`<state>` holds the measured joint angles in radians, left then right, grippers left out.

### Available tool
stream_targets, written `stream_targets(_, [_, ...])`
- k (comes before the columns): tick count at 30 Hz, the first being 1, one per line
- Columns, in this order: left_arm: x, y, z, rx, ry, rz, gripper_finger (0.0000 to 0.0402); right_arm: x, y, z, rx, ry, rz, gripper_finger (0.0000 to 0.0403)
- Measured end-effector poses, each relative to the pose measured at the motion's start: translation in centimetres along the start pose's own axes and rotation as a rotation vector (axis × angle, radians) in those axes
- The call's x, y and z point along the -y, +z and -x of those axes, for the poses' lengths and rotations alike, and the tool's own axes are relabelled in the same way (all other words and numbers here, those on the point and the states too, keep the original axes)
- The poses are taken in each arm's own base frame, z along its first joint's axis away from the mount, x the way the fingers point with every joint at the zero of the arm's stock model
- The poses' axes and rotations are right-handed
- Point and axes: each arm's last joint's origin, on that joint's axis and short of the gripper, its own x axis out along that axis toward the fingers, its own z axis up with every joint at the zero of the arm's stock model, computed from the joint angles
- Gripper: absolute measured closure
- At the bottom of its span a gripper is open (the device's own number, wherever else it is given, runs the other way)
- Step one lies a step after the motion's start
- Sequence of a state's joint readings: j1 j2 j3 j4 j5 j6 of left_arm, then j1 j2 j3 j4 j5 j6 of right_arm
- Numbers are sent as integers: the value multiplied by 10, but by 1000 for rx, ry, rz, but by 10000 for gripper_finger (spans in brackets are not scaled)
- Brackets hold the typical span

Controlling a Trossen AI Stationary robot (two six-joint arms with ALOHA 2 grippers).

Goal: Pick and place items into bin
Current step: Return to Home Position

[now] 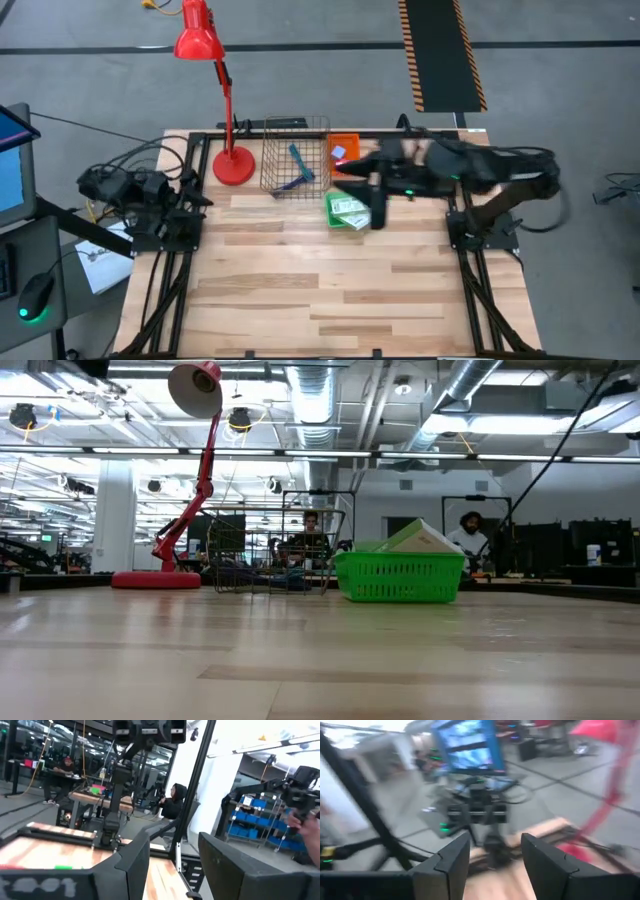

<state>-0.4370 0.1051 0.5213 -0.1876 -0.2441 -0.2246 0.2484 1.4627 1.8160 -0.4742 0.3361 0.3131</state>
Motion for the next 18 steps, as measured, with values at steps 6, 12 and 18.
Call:
stream_targets(6, [-10, -37, 3, -23, 23, 39, 244, -8, -3, 60, -64, -164, 95, 232])
stream_targets(12, [-14, -63, -6, -51, 71, 41, 244, -4, -6, 111, -61, -165, 160, 232])
stream_targets(18, [-18, -88, -13, 30, 55, 55, 244, 19, -38, 152, -10, -52, 175, 232])
